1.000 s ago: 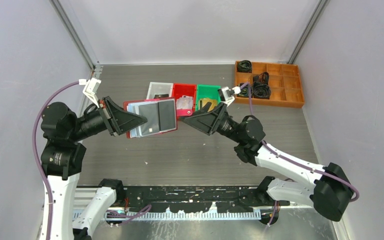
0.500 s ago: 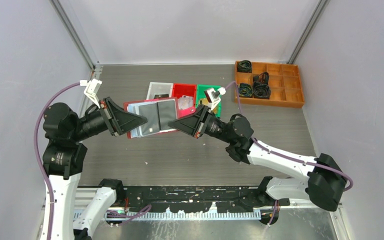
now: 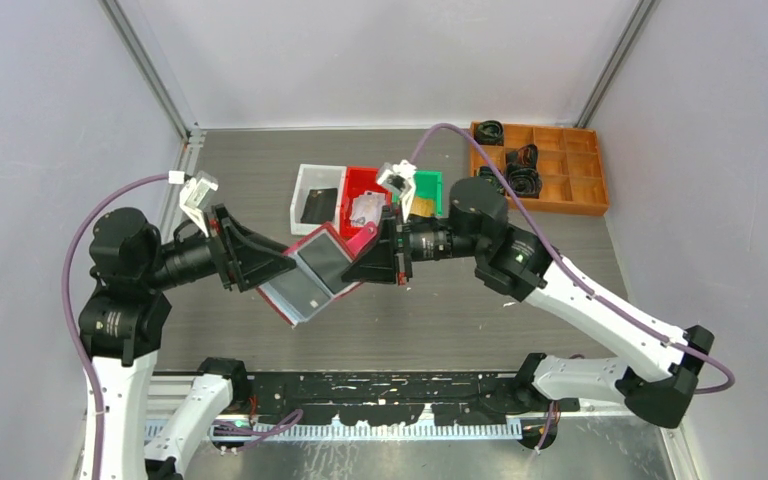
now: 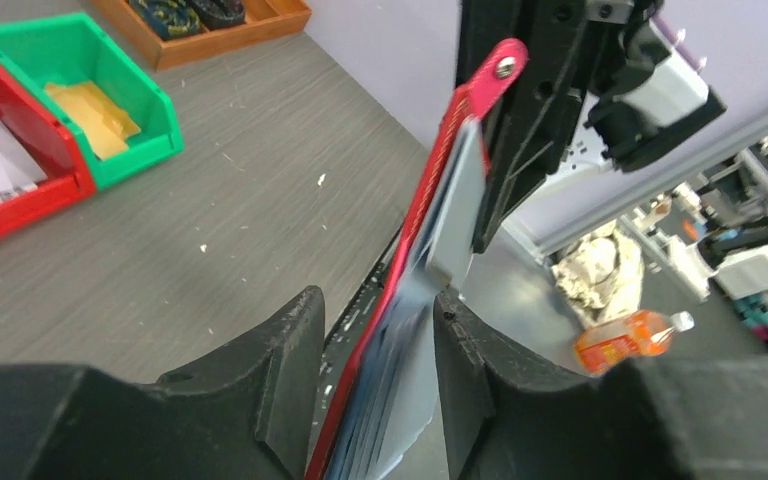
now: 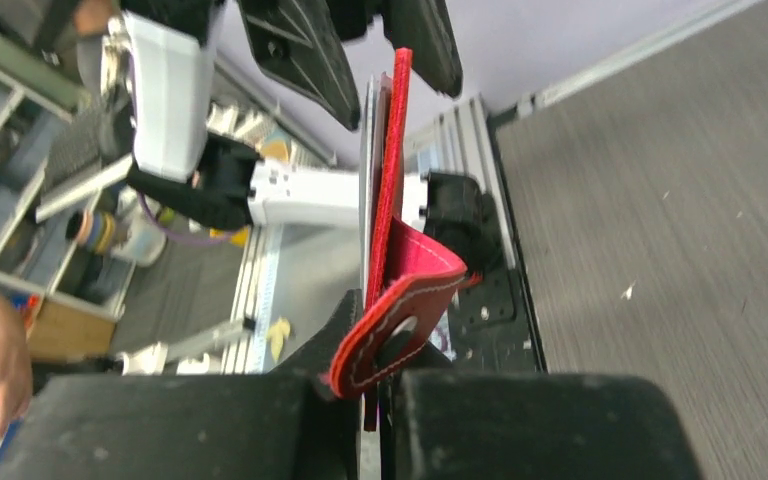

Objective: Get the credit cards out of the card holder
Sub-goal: Remove the credit card from the card holder.

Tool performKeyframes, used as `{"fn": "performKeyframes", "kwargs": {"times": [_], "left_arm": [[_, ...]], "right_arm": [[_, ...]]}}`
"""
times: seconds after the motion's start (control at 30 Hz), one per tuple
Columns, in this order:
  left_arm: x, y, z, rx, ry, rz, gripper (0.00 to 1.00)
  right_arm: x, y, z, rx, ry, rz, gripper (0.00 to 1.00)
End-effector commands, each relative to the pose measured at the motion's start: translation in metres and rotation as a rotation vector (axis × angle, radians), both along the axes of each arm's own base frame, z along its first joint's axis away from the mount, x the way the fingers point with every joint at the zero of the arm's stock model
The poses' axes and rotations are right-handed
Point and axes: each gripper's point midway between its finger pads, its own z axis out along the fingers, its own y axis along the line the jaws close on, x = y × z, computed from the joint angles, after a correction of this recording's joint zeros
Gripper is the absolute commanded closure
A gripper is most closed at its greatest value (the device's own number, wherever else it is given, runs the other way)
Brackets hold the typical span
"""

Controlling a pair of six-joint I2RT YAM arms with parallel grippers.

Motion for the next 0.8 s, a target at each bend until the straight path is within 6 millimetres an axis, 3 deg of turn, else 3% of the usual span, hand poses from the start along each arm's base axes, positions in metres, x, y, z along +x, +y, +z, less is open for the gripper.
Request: {"fn": "performKeyframes", "kwargs": {"times": [0.0,0.27,0.5,0.77], "left_arm": [[-0.014,0.000,0.008,0.041,-0.166,-0.065,0.58],[-0.030,-0.005,-0.015,0.028,-0.119,-0.171,0.62],[-0.022,0.001,-0.049,0.123,-0.093,-0.152,0.63],[-0.022,-0.006,-0.045,0.042,0.013,-0.198,0.61]], "right_arm": [[-0.024,-0.005,-0.030,-0.192,-0.010,0.198,0.99],[-0.020,0.009,-0.034,-0.286,-0.028,0.277,0.99],[-0.027,0.012,-0.027,-0.292,-0.086,0.343,0.99],[-0.028,0.016,-0.026,-0.309,-0.128,0.376,0.99]]}}
